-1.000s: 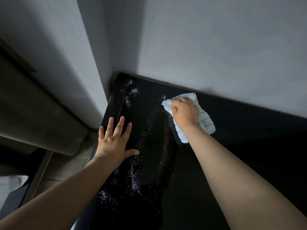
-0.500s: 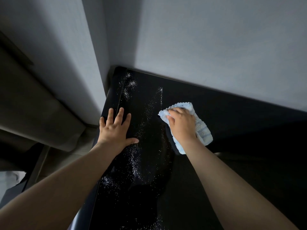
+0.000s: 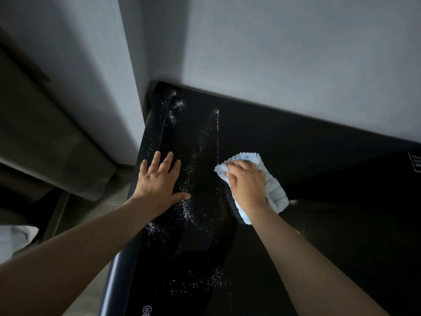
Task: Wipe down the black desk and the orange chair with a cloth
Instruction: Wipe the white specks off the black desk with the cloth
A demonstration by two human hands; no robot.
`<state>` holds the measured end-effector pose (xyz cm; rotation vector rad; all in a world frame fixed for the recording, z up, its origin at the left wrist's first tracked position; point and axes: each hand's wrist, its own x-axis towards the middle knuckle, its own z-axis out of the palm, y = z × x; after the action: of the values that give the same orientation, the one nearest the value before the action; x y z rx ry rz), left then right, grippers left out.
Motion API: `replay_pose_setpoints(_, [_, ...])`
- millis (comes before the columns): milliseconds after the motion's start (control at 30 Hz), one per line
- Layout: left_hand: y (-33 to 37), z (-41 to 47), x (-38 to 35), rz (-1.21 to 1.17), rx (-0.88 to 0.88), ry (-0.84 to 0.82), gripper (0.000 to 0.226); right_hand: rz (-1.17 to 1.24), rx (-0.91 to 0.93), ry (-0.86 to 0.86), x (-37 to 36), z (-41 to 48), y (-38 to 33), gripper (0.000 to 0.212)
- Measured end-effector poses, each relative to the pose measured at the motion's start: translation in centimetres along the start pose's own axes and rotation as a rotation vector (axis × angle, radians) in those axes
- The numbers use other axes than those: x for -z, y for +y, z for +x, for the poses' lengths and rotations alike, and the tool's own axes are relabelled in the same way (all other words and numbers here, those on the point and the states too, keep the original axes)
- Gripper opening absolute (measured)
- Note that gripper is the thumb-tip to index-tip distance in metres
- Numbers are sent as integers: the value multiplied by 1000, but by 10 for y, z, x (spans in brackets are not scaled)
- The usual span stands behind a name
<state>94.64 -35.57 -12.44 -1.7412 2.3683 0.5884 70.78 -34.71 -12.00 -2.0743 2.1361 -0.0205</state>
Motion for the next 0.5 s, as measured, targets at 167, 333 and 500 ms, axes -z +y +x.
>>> replay_pose_setpoints(167, [8, -44, -15, 22, -71, -73, 103, 1, -8, -12, -1, -22, -3, 31])
replay_pose_setpoints(333, [9, -77, -28, 121, -70, -110, 107, -7, -34, -23, -4, -48, -7, 32])
replay_pose_setpoints(500, [3, -90, -36, 148, -23, -168, 126, 11, -49, -12, -7, -80, -12, 31])
